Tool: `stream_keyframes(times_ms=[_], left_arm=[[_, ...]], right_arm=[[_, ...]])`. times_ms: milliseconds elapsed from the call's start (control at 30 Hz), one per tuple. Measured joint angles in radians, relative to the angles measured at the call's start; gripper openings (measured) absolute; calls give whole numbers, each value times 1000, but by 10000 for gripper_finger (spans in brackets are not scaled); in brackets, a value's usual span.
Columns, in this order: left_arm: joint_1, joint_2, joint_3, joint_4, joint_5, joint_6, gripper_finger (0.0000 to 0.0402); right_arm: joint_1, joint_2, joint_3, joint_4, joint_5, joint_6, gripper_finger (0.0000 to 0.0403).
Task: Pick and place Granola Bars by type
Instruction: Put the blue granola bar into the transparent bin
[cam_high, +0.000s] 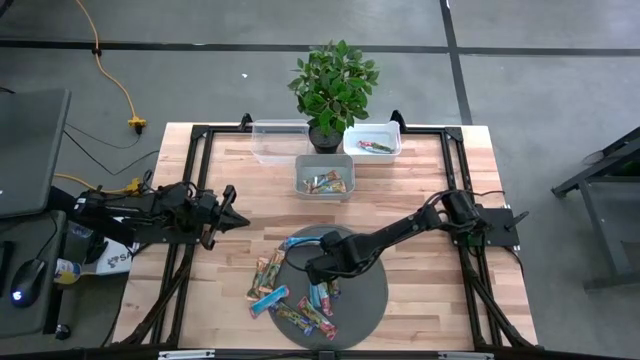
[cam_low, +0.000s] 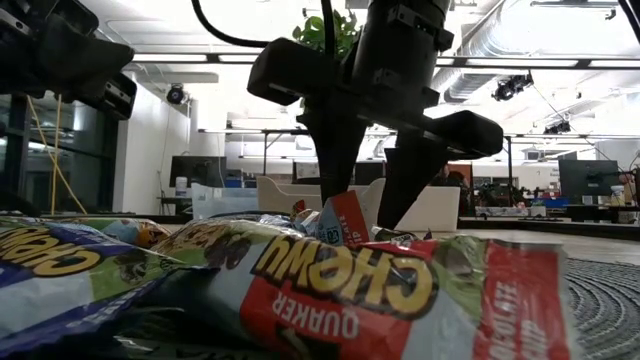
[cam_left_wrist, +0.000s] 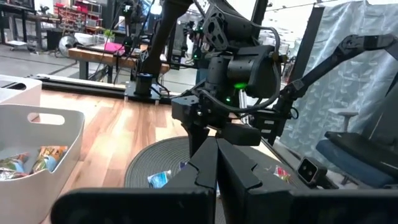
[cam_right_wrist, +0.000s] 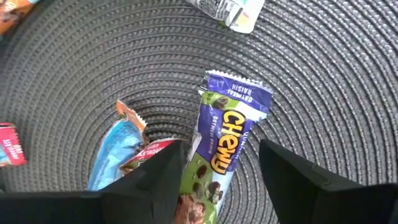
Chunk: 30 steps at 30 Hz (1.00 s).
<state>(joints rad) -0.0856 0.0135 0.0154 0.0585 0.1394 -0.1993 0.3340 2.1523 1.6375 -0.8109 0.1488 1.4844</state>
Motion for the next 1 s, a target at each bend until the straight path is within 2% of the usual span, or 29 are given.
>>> stream_keyframes(times_ms=[200, 367, 533, 867, 1000], left_arm=[[0, 0, 0, 1, -2, 0, 1], [0, 0, 0, 2, -92, -31, 1], [0, 0, 0, 2, -123, -76, 1], [0, 0, 0, 4, -132, -102, 1], [0, 0, 0, 4, -132, -97, 1]], right_arm=[[0, 9, 0, 3, -2, -7, 195], [-6, 10, 0, 4, 2, -17, 195], [-14, 10, 0, 4, 5, -23, 195], [-20, 10, 0, 4, 4, -29, 195], [-20, 11, -50, 82, -20, -18, 195]])
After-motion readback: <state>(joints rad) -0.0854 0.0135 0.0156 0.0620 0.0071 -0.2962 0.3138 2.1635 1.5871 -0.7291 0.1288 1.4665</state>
